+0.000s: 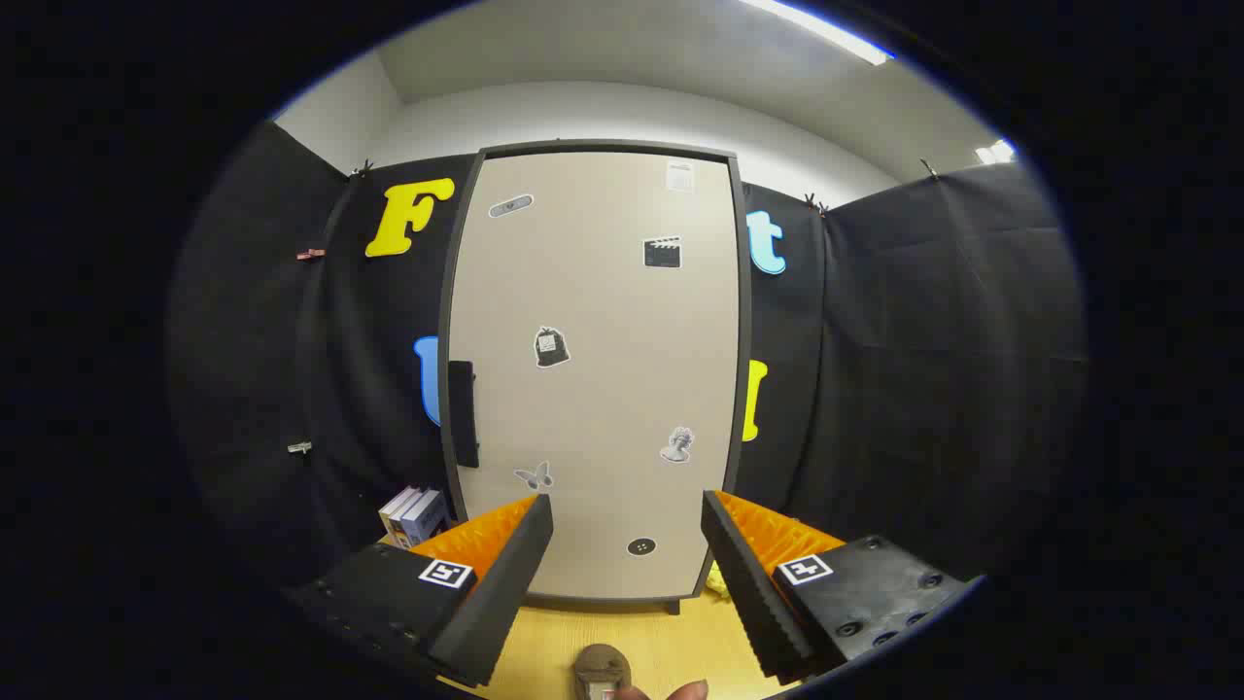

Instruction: Open the shoe cabinet door, grab the shoes and put them into the shoe cabinet, then close the shoe cabinet door.

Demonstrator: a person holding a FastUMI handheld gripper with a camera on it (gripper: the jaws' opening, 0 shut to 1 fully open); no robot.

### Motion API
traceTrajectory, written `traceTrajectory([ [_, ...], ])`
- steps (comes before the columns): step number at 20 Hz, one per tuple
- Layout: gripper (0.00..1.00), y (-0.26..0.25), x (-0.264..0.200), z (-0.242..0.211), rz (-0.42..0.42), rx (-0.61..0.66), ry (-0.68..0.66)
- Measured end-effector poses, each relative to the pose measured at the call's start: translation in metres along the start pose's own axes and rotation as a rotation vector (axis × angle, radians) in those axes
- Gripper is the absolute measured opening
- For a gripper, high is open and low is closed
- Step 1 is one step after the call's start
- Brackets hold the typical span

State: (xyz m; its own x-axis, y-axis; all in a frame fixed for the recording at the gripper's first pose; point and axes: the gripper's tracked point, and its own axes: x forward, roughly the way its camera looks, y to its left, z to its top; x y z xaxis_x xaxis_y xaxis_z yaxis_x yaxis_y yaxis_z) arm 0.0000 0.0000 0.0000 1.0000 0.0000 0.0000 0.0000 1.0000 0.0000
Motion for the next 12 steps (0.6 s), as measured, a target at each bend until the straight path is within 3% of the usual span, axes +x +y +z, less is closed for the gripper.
traceTrajectory([
  [12,0.98,0.0056,-0.0026,0.0005,-0.008,0.018,-0.003],
])
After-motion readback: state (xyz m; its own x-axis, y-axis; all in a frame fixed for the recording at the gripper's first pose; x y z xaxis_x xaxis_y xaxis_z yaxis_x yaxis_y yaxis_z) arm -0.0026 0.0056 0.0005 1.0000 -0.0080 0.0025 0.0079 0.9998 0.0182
